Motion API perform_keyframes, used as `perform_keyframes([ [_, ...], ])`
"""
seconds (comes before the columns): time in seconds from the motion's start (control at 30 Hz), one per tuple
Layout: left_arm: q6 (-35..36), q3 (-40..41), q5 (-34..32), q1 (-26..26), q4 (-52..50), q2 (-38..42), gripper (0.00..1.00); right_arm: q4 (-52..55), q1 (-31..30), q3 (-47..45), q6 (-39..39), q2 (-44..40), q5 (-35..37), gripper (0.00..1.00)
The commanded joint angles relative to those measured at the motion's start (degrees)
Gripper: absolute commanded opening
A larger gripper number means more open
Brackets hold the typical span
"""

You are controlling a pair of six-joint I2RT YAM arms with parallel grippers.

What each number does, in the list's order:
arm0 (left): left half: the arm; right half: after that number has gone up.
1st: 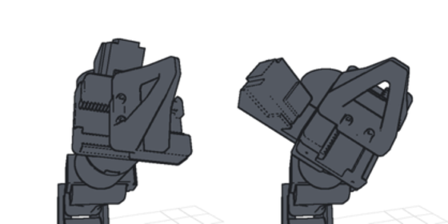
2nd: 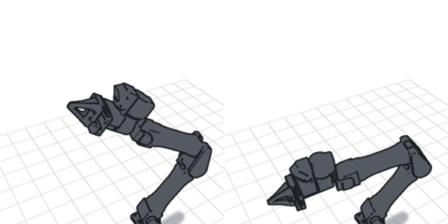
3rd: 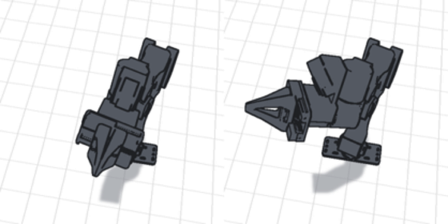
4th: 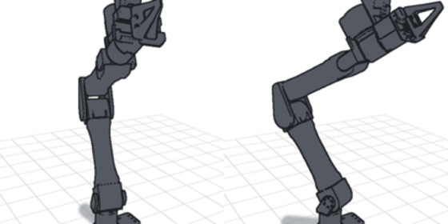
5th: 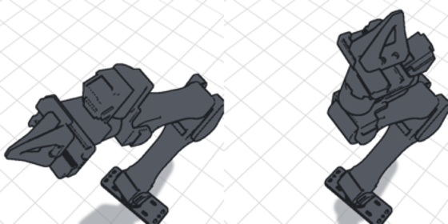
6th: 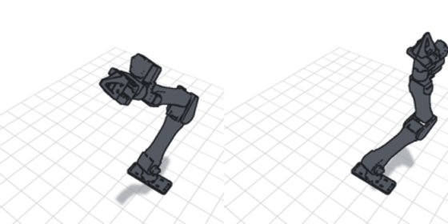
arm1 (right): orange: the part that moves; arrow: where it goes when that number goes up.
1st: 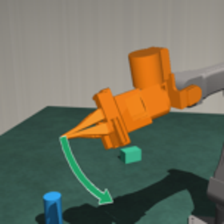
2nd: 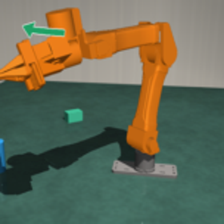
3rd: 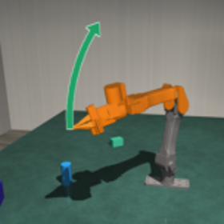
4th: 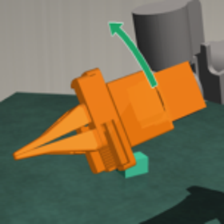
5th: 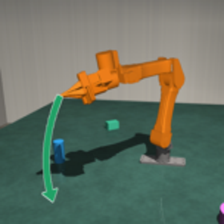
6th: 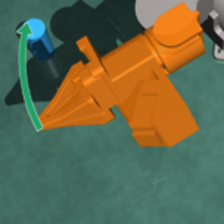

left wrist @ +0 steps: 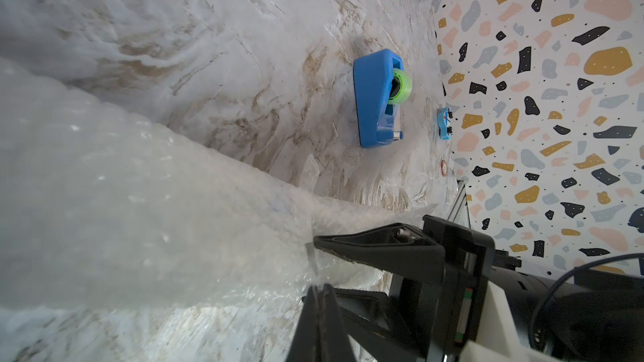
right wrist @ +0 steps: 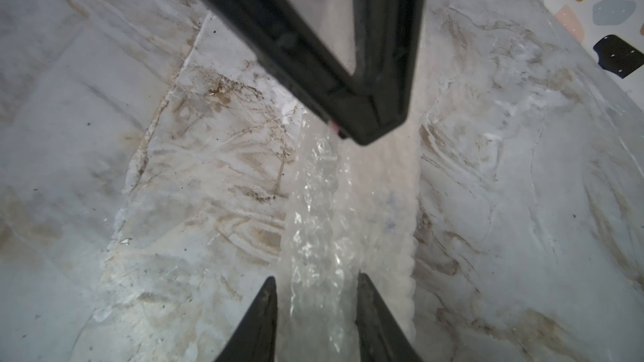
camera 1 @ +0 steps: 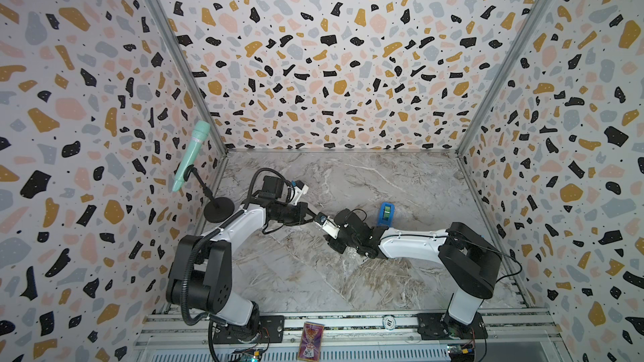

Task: Wrap wine bottles in bubble wrap
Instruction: Stick the tape on the bubble wrap.

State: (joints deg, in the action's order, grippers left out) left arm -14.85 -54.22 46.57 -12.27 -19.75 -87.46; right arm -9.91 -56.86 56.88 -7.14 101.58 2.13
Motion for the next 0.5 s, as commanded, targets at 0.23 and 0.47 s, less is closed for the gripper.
perform_keyframes([
  [0.23,-4.99,1.56,-0.15,-3.07,5.98,-0.18,0.00,7.30,1.01,-3.25,3.54,0.78,-6.42,0.37],
  [0.47,-2.90,2.61,-1.89,-3.64,1.98,-0.86,0.00,6.31,1.25,-3.77,3.71,1.07,-6.90,0.37],
])
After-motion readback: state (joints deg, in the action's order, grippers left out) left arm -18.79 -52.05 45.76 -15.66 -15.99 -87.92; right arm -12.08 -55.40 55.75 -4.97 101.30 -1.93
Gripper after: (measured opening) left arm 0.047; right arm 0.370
